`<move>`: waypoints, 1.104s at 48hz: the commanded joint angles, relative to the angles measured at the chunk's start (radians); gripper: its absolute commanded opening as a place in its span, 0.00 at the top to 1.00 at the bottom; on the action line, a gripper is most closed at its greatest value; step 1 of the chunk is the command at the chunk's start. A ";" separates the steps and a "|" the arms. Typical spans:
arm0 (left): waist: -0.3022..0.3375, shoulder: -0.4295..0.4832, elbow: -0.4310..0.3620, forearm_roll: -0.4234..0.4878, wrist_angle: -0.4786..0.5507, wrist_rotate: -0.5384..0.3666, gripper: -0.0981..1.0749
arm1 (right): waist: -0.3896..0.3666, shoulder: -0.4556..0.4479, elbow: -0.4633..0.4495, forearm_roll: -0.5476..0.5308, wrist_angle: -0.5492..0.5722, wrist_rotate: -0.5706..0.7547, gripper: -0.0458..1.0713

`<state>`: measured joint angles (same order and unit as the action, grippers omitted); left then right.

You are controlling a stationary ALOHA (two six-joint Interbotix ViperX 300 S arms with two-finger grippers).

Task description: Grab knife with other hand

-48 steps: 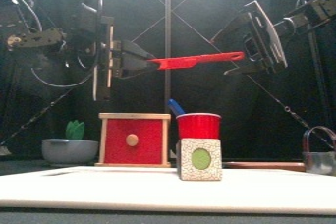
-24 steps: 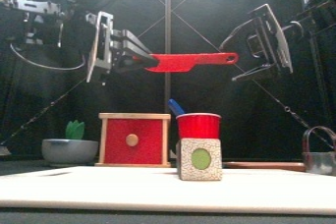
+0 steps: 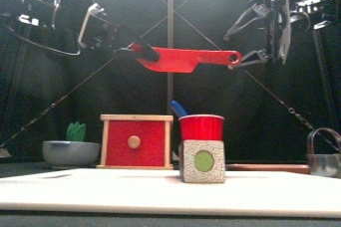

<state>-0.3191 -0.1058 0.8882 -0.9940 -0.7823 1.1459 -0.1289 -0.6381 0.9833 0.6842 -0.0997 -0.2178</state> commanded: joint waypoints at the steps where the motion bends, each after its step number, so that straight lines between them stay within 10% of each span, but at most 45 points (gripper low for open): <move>1: 0.038 -0.028 0.008 0.049 0.048 -0.072 0.53 | 0.017 0.009 -0.012 -0.015 -0.015 -0.003 0.03; 32: 0.270 -0.118 0.137 0.706 0.184 -0.689 0.53 | 0.069 0.161 -0.018 -0.252 -0.034 -0.005 0.03; 53: 0.314 -0.094 0.126 0.854 0.147 -0.899 0.53 | 0.084 0.242 -0.052 -0.345 -0.041 -0.005 0.04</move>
<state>-0.0077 -0.2025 1.0370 -0.1473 -0.6213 0.2546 -0.0506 -0.3988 0.9603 0.3436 -0.1335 -0.2209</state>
